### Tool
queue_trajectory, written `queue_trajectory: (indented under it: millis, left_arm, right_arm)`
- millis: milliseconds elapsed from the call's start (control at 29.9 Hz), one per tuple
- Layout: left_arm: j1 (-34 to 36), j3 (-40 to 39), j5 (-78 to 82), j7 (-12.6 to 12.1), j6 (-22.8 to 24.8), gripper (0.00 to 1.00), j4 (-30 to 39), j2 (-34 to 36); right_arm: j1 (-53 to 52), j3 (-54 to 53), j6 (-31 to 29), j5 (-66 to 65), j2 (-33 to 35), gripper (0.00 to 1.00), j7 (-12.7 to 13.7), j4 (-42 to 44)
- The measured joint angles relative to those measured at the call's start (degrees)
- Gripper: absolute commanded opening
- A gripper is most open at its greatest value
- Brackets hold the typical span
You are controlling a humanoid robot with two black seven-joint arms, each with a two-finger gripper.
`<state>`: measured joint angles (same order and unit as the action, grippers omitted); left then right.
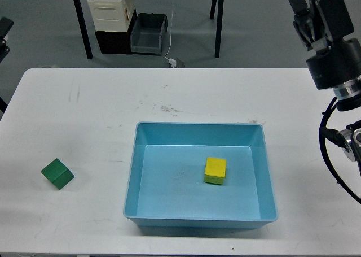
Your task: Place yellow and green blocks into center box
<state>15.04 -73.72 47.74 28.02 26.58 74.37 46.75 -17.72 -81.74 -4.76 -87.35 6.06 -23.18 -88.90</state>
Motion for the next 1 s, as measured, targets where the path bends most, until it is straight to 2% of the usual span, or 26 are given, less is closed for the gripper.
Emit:
queue_trajectory:
  millis: [134, 335, 502, 636, 1004]
  left_arm:
    - [0.18, 0.81, 13.85, 0.00, 0.16, 0.99, 1.83, 1.49]
    - [0.34, 3.27, 31.94, 0.00, 0.57, 0.99, 4.48, 5.27]
    - [0.66, 9.97, 37.95, 0.00, 0.62, 0.99, 7.46, 12.28]
    - [3.48, 16.55, 41.32, 0.00, 0.61, 0.99, 9.45, 16.87]
    - [13.47, 36.25, 64.68, -0.02, 0.05, 0.99, 9.18, 17.81]
  right_arm:
    - [4.60, -2.63, 0.02, 4.29, -0.37, 1.00, 3.23, -0.76]
    - [9.96, -6.25, -0.55, 12.74, -0.61, 1.00, 6.48, -1.63]
    - [12.62, -8.19, -0.60, 14.64, -0.59, 1.00, 6.81, -1.63]
    - [14.34, -9.11, -0.59, 14.74, -0.25, 1.00, 6.83, -1.63]
    - [17.92, -11.11, 0.09, 14.76, 0.27, 1.00, 6.58, -1.62]
